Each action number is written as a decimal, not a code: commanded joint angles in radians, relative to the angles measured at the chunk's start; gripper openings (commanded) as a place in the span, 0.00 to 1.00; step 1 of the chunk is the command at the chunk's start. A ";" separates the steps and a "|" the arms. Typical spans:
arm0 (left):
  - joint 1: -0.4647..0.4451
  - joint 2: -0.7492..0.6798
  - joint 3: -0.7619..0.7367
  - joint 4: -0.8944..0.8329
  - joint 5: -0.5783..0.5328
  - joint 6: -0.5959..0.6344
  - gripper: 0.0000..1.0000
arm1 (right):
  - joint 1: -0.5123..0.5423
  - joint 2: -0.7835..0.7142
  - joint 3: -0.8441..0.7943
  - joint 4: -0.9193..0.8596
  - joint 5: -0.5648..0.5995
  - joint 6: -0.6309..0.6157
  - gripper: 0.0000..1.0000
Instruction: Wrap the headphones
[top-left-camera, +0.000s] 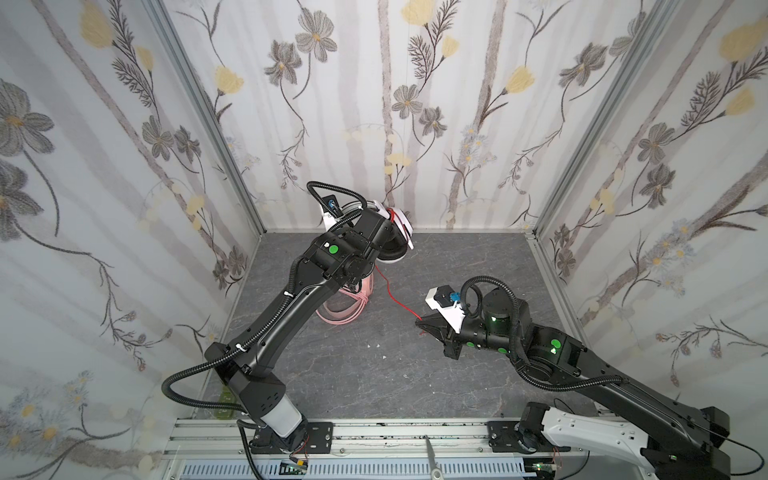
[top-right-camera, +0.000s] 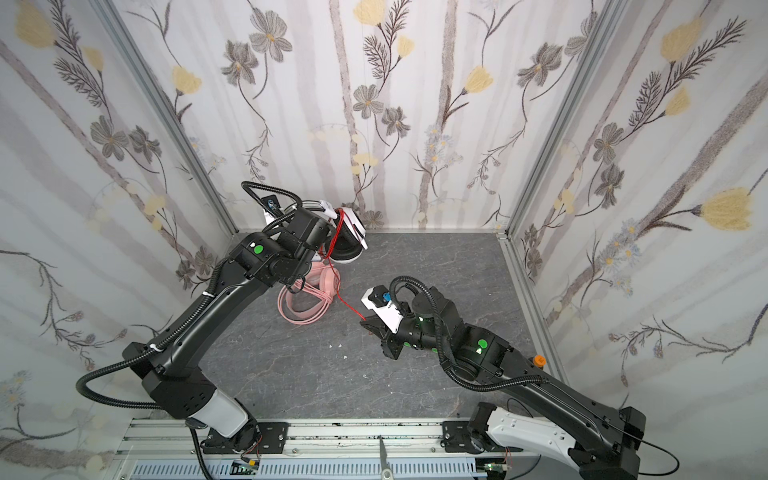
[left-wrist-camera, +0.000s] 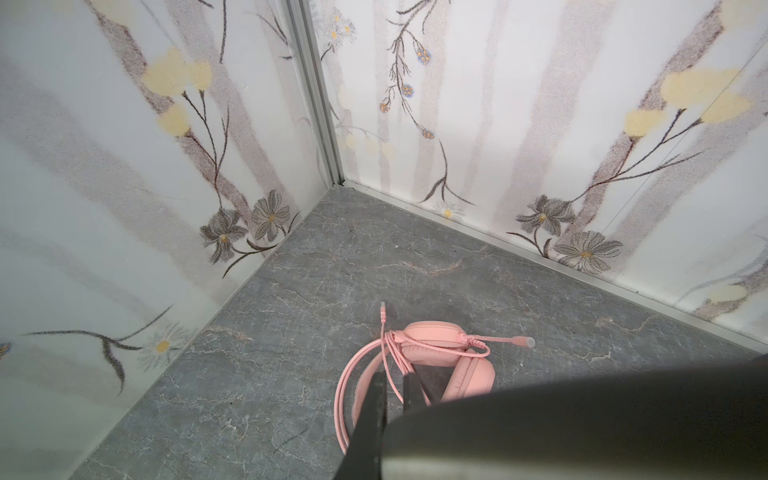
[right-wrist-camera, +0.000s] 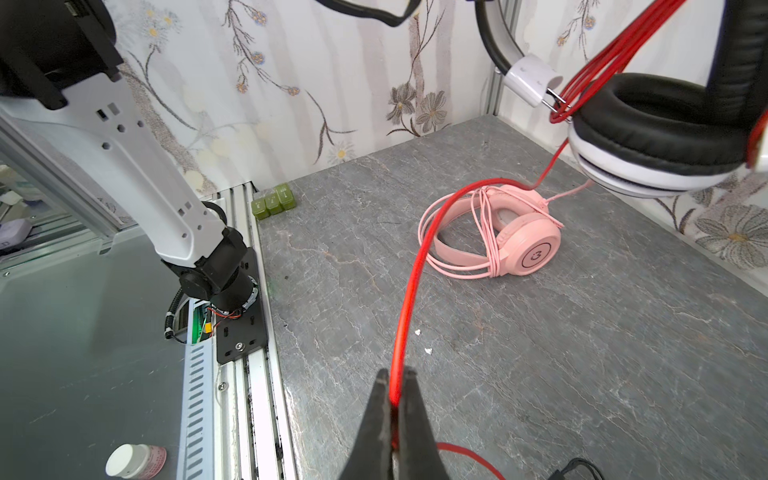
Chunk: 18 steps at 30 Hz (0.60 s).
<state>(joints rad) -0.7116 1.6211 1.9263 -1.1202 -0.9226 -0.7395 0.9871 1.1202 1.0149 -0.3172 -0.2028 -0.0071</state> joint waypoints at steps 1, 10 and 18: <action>-0.005 0.030 0.037 -0.011 -0.036 -0.056 0.00 | 0.017 0.005 0.033 0.007 0.019 -0.026 0.00; -0.033 0.084 0.044 -0.115 -0.158 -0.060 0.00 | 0.025 -0.047 0.118 -0.071 0.138 -0.078 0.00; -0.053 0.058 -0.044 -0.066 -0.131 0.091 0.00 | 0.021 -0.053 0.205 -0.171 0.451 -0.116 0.00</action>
<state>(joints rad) -0.7605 1.6981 1.9099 -1.2404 -1.0103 -0.7177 1.0084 1.0664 1.1969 -0.4610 0.0822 -0.0891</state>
